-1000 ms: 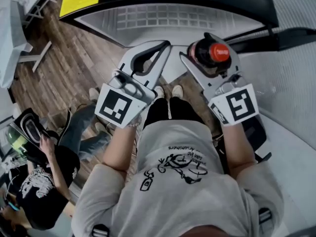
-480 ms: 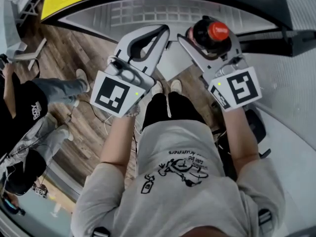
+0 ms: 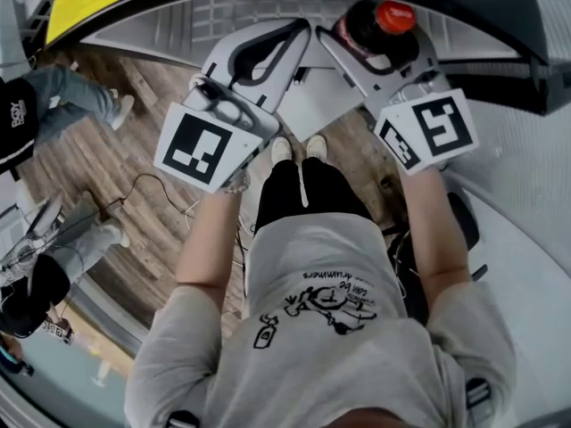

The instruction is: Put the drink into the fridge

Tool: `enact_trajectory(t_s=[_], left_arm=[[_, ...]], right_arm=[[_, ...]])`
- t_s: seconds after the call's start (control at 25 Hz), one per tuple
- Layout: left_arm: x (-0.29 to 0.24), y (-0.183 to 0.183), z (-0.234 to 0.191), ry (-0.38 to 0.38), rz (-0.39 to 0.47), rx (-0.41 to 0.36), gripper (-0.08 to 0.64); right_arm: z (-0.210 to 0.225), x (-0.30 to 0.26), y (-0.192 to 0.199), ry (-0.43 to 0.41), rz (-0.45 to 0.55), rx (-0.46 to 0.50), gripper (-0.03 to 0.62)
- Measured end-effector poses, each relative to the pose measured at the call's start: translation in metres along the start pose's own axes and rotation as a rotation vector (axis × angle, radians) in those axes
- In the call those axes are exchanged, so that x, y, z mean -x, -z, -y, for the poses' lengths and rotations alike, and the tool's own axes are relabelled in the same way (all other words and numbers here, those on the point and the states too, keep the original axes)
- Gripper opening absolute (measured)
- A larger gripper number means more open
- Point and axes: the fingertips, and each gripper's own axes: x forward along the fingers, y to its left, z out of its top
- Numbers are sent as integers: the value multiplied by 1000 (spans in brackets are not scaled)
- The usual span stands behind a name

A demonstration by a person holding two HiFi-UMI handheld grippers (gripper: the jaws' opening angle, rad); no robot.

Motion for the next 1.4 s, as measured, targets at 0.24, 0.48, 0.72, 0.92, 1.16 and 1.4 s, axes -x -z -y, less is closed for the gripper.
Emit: enact_trajectory(t_s=[0.24,0.48,0.72,0.92,1.16,1.4], left_arm=[[-11,4,-14,-7,-3,-10,1],[-21,8,-28,-13,-6,-13,1],[-27,14,-39,-25,-12,-14,2],[-32,18,-46,-28,-13,-13,2],[-34,20,-46,-28,-12,-10,2],[-34,21,-46,-35,-11,-8,2]], right_arm=[[15,-19,4,6,-13,-2,325],[27,-32,11,17,-19,-15,325],[36,-45,14,21,-23,-14,325],[43,-54,17,26,-27,-6,325],[50,-57,28,40,-42,-20,325],[51,-58,33,32,-40,-10,325]])
